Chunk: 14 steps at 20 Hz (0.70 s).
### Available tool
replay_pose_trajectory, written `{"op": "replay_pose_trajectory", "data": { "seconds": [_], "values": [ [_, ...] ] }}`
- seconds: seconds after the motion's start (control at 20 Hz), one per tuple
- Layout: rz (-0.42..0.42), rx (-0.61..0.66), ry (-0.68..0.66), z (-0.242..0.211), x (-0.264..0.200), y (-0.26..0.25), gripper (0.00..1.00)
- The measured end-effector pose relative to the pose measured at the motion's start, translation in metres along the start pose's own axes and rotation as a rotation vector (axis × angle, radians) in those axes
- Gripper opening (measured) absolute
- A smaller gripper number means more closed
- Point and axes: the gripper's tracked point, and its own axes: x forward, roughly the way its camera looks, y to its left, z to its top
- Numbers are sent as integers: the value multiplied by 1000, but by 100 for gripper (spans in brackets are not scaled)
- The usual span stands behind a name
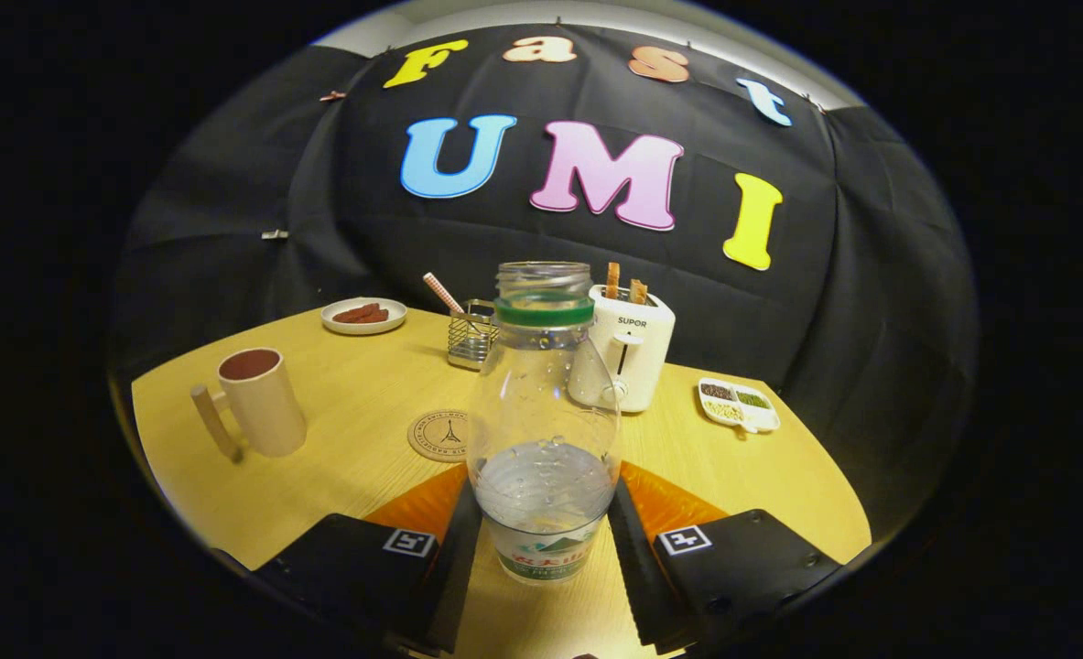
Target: Take the bottle from table, then pour the juice into the cup, finally place the bottle on the coaster
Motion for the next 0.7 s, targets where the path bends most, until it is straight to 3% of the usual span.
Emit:
{"op": "replay_pose_trajectory", "data": {
  "seconds": [0.15,0.5,0.7],
  "values": [
    [26,-36,16,12,-1,7,73],
    [82,-269,-19,64,9,46,73],
    [40,-506,-29,89,24,72,73]
  ]
}}
